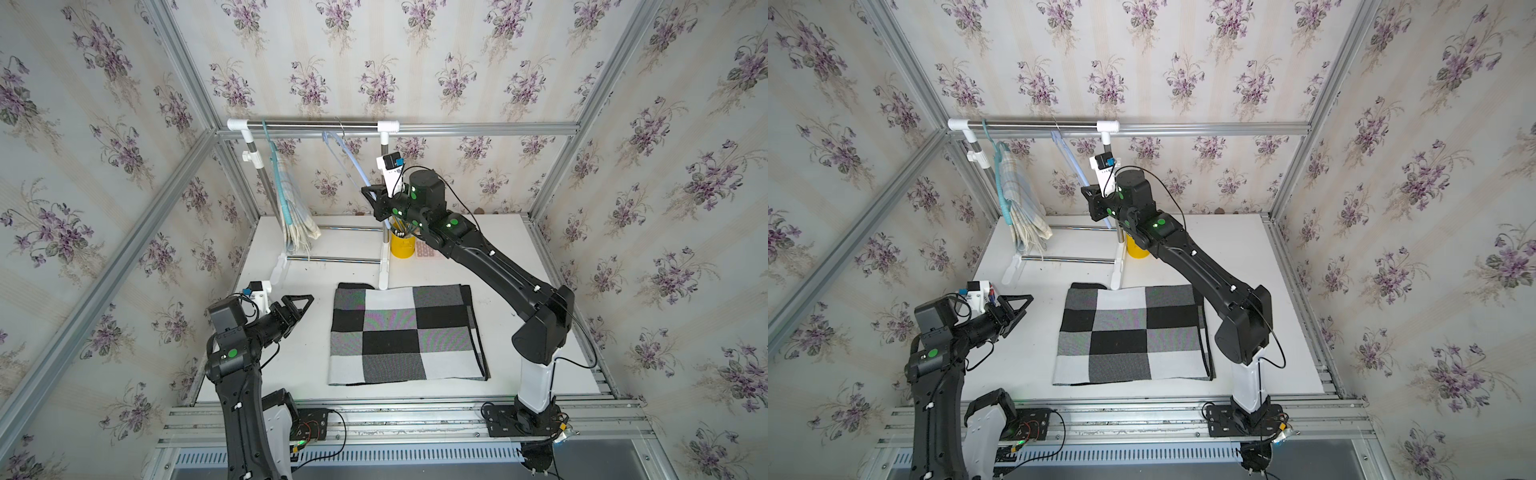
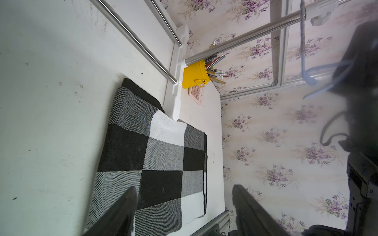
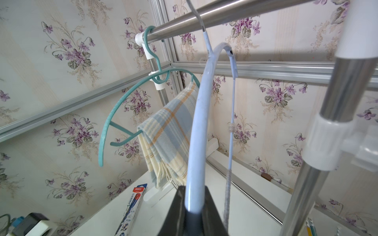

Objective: Hang the scarf on the hanger
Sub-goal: Pick up the hanger from the clothesline, then hang the scarf on the hanger.

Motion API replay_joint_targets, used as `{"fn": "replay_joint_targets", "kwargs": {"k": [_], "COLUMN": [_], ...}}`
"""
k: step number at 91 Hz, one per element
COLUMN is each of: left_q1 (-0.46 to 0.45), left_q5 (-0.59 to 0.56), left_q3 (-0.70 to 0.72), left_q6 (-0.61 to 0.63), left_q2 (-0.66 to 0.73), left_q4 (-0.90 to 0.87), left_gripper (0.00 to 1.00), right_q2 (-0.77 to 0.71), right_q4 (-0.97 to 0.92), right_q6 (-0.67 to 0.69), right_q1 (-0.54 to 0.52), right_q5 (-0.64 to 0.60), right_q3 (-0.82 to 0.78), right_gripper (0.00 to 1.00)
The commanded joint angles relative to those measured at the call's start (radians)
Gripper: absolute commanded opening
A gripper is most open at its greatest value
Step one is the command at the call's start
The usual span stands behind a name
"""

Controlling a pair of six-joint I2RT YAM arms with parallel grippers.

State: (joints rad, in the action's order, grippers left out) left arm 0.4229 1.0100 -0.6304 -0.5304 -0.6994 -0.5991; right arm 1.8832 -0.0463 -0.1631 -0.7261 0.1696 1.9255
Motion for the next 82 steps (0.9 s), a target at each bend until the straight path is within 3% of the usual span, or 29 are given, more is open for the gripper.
{"fn": "replay_joint_targets", "kwargs": {"k": [1,25,42,57,63,82], "left_q1": [-0.039,-0.218,-0.346,-0.435,-0.461,-0.504], "left_q5": [-0.015,-0.291,-0.333,-0.413,-0.389,-0.492], "left_q3": [0.021,0.044,0.169,0.244,0.238,0.210], "left_q6": [-0.038,-0.014,-0.033,-0.033,-0.026,-0.035], "left_q2": [-0.016,-0.140,-0.292,-0.314,-0.327,-0.368], "left_q4": [0.111,0.099,0.237,0.296,0.304,0.240], "left_gripper": [0.75,0.73,0.70,0.68,0.68,0.64], "right_q2": [-0.121,-0.497,-0.673,-0.754,-0.763,-0.781], "right_q4": [0.171,0.353,0.418,0.476,0.484,0.525], "right_q6": [-0.091,-0.287,-0.393,-0.473,-0.495,-0.557], "right_q1": [-0.001,-0.002,-0.009,-0.036,-0.053,-0.100], "right_q5": [0.032,0.061,0.123,0.127,0.113,0.080], "right_q3": [-0.174,-0.775,-1.076,-1.271,-1.323,-1.434], "right_gripper": [0.00,0.00,0.00,0.00,0.00,0.00]}}
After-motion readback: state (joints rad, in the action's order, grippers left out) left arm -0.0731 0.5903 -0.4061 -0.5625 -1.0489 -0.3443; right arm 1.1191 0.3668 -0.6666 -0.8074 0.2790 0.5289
